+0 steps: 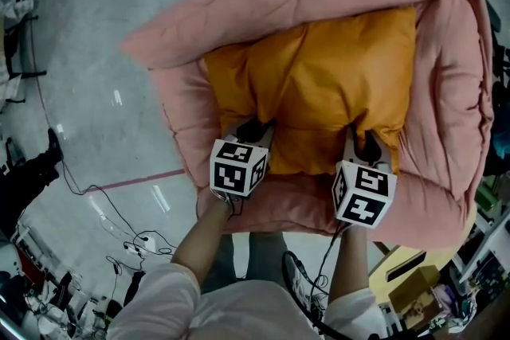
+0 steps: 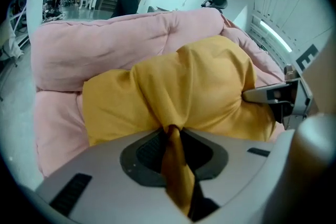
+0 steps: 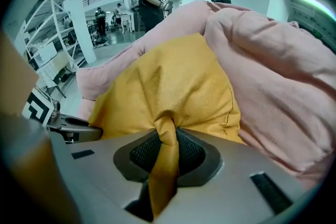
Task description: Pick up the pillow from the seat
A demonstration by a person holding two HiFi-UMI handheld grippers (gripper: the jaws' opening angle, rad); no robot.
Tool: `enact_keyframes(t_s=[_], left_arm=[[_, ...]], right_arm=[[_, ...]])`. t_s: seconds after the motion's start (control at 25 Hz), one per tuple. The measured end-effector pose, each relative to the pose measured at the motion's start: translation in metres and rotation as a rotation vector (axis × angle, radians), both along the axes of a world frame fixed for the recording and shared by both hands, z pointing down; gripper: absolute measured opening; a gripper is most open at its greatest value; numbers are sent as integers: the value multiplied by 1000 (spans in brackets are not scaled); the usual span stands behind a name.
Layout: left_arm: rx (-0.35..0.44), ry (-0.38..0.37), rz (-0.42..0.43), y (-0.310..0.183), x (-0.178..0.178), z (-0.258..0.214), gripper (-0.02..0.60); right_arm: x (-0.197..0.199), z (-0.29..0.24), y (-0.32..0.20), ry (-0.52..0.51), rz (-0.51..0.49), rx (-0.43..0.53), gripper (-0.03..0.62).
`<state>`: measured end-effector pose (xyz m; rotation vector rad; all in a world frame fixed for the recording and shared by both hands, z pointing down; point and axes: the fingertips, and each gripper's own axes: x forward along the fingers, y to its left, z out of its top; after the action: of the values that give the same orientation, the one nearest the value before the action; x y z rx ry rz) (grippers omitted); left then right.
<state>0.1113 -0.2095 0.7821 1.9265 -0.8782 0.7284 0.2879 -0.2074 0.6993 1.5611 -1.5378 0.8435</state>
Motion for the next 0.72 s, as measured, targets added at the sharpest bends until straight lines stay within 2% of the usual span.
enact_keyframes(t_s=[0.08, 0.16, 0.72], left_arm=[[-5, 0, 3, 2, -4, -4, 48], [-10, -3, 3, 2, -6, -7, 26], [27, 28, -53, 7, -18, -47, 20]], right_arm=[[-8, -2, 0, -23, -6, -3, 77], [-13, -4, 1, -49, -3, -1, 68], [-19, -39, 9, -184, 4, 68, 58]])
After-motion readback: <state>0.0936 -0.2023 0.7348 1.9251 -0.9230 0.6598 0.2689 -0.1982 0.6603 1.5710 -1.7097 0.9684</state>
